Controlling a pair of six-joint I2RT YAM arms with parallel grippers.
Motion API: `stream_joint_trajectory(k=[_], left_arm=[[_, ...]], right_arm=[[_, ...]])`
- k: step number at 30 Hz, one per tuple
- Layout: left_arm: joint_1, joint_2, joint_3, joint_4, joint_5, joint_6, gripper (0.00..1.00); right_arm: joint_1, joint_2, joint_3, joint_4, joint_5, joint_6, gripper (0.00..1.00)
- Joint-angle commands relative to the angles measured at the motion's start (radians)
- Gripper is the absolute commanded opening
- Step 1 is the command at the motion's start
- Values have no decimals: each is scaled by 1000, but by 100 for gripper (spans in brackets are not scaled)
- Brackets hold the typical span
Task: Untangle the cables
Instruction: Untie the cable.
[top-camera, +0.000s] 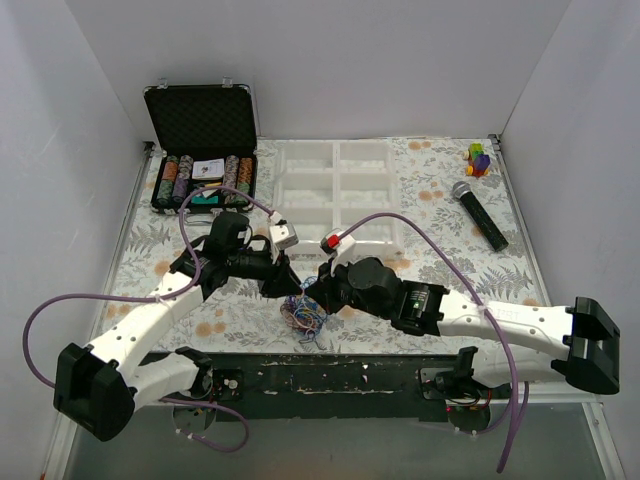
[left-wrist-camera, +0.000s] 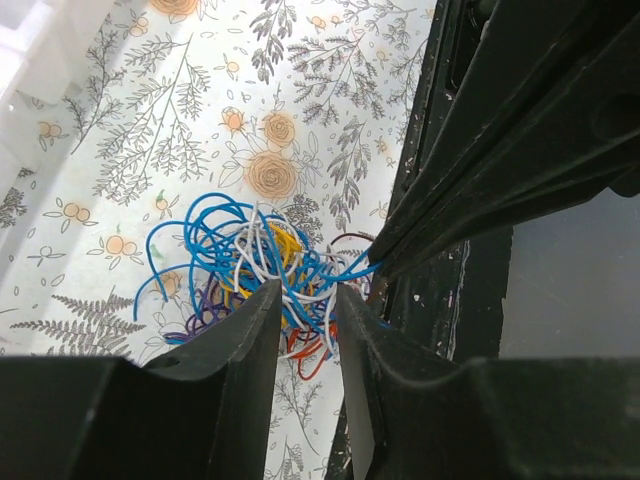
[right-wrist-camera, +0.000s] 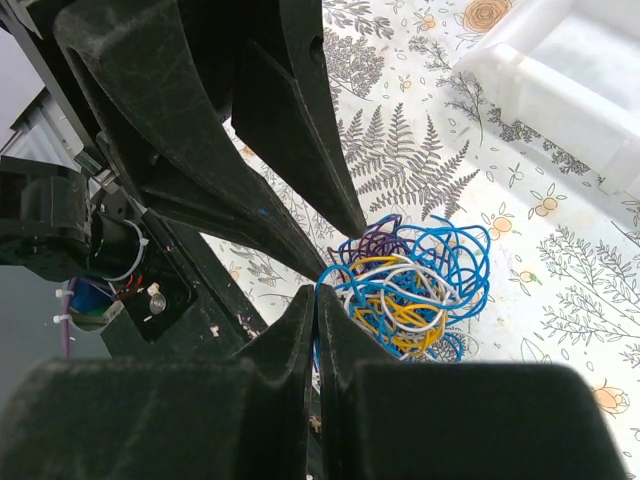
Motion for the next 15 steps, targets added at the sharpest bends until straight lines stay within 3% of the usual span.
stream_joint_trajectory(k=[1, 4, 9, 12, 15], left_arm=[[-17, -11, -12, 23, -8, 15, 26], [-19, -11, -13, 17, -24, 21, 19], [-22, -39, -36, 5, -54, 24, 20], [-22, -60, -30, -10, -59, 12, 35], [-22, -89, -7, -38, -54, 6, 66]], right_arm=[[6, -20, -4, 41, 10, 16, 8], [6, -24, -12, 6, 33, 27, 3], [6, -88, -32, -16, 67, 25, 1], [4, -134, 26, -47, 99, -19, 1], [5, -155, 104, -91, 100, -56, 1]])
